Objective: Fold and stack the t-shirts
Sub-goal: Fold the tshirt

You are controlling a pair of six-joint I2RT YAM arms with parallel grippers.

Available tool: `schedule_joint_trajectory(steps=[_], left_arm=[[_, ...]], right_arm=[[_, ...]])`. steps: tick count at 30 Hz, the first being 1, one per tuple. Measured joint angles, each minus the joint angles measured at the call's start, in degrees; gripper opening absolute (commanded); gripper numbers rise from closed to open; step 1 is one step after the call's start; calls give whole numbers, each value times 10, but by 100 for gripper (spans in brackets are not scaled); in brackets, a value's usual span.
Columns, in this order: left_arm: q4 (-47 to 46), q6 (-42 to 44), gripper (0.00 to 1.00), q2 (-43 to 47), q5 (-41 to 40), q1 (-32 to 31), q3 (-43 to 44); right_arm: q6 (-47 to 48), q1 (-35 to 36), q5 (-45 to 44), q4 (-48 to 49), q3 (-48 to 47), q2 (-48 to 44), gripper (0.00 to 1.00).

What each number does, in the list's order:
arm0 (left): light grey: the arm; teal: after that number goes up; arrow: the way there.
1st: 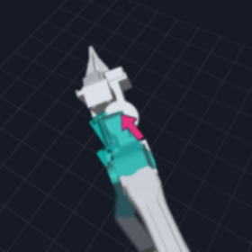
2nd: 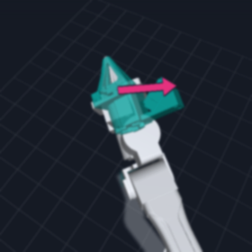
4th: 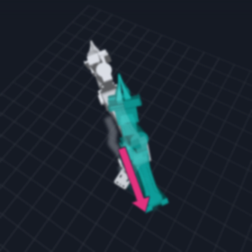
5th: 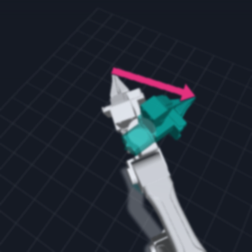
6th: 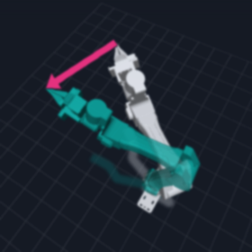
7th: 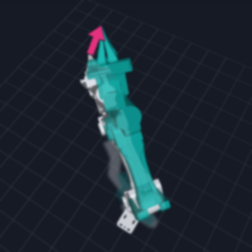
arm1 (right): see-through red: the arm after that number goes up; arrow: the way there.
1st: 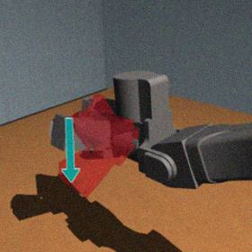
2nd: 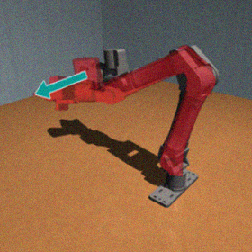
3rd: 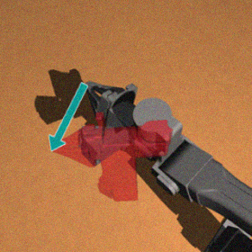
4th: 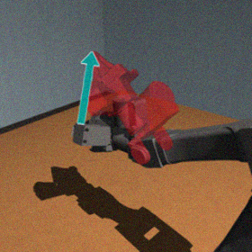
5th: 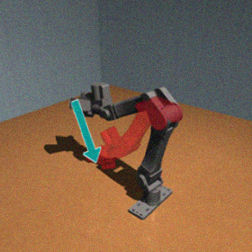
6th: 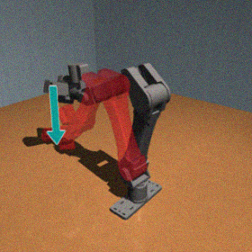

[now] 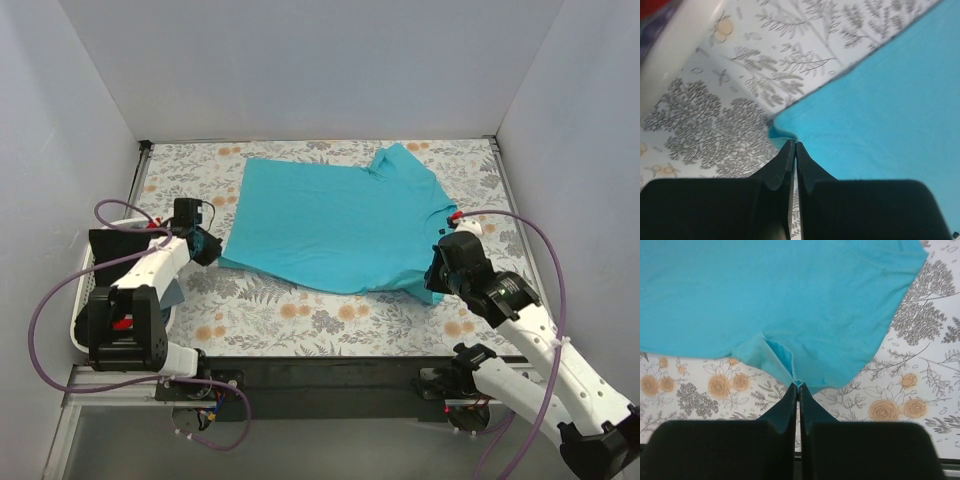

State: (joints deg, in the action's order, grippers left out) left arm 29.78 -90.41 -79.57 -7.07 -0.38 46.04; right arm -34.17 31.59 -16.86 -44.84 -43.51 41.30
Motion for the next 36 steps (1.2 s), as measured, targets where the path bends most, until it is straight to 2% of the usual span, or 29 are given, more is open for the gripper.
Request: schedule_joint_trajectory(steps=[11,18,26,36], left_arm=[[-17,10,0,-137,16,0,125],[-16,11,0,-205,22,0,170],[-14,11,0,-218,22,0,214],[-14,10,0,-224,22,0,224]], right_arm=[[73,0,-96,111,-100,186,1],[113,-17,-116,175,-137,277,1],[139,-69,-104,227,-140,306,1],[151,-101,-84,276,-140,306,1]])
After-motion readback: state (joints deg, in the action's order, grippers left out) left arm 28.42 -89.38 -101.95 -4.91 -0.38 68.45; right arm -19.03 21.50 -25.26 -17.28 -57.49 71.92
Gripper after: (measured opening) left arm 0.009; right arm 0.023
